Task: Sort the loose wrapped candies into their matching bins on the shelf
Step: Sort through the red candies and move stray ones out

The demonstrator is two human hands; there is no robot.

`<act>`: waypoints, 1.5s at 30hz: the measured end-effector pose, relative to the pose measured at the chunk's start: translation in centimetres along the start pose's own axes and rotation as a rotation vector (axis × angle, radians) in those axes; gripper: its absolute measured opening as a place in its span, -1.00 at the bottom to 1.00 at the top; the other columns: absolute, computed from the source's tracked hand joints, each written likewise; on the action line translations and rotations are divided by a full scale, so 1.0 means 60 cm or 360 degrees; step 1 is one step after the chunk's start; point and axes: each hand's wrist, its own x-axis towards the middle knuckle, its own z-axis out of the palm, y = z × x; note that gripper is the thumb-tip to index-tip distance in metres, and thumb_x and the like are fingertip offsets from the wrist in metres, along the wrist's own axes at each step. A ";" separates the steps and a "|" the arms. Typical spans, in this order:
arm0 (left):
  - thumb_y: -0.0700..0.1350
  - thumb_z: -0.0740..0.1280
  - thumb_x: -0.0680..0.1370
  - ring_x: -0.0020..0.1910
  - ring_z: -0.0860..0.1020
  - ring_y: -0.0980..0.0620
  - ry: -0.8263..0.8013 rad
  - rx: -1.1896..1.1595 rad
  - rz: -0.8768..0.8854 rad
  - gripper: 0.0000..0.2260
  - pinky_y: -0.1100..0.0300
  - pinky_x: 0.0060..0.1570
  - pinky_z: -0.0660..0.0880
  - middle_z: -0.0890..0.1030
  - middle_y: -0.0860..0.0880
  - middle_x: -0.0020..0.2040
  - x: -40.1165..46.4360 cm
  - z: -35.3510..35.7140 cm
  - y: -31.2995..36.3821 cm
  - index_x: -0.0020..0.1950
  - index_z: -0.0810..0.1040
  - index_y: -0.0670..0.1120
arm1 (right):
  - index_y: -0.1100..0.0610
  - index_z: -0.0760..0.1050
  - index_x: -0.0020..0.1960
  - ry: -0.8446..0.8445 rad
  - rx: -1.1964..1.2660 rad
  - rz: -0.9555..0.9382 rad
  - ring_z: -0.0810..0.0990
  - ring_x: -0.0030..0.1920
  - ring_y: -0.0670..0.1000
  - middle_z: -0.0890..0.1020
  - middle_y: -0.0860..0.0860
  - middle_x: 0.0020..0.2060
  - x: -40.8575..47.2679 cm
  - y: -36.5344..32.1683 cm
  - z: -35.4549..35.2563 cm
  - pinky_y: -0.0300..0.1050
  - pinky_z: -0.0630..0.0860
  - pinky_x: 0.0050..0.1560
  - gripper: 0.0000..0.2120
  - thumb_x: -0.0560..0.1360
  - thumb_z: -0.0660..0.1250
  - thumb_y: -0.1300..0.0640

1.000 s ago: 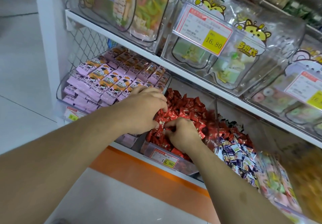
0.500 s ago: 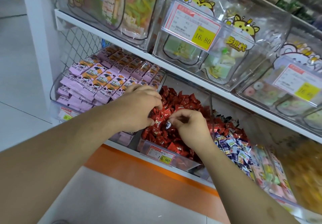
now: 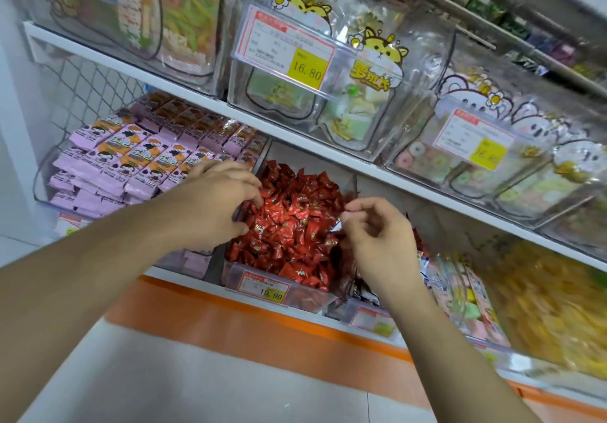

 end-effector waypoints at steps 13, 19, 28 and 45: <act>0.10 0.48 0.52 0.59 -0.02 0.21 -0.0028 -0.0020 0.0010 -0.63 0.03 0.55 -0.24 0.31 0.28 0.52 -0.002 -0.002 0.000 0.32 0.54 0.22 | 0.01 0.62 0.23 -0.0275 -0.0945 -0.0485 0.54 0.04 -0.11 0.60 -0.10 0.09 -0.001 -0.003 0.002 -0.29 0.42 0.14 -0.73 0.54 0.44 0.17; 0.09 0.47 0.54 0.59 -0.03 0.23 -0.0002 -0.0035 0.0021 -0.66 0.08 0.53 -0.27 0.30 0.29 0.53 -0.003 0.000 -0.001 0.30 0.56 0.20 | -0.22 0.54 0.38 -0.1186 -0.0724 -0.0247 0.45 0.29 -0.13 0.52 -0.14 0.28 0.039 0.012 0.140 -0.23 0.37 0.32 -0.55 0.50 0.50 -0.12; 0.05 0.48 0.52 0.58 -0.01 0.22 0.0016 -0.0068 0.0046 -0.69 0.15 0.48 -0.29 0.33 0.28 0.52 0.001 0.007 -0.011 0.25 0.60 0.19 | -0.04 0.67 0.09 -0.1098 -0.1177 -0.0525 0.52 0.08 0.01 0.50 -0.03 0.08 0.071 0.059 0.155 0.01 0.56 0.16 -0.75 0.43 0.52 0.14; 0.04 0.46 0.54 0.59 -0.02 0.20 0.0002 -0.0045 0.0049 -0.70 0.13 0.50 -0.26 0.32 0.27 0.52 -0.002 0.000 -0.003 0.26 0.57 0.21 | -0.16 0.66 0.21 -0.1271 -0.0840 -0.0455 0.41 0.35 -0.13 0.53 -0.19 0.29 0.082 0.031 0.126 -0.28 0.25 0.42 -0.56 0.38 0.63 0.10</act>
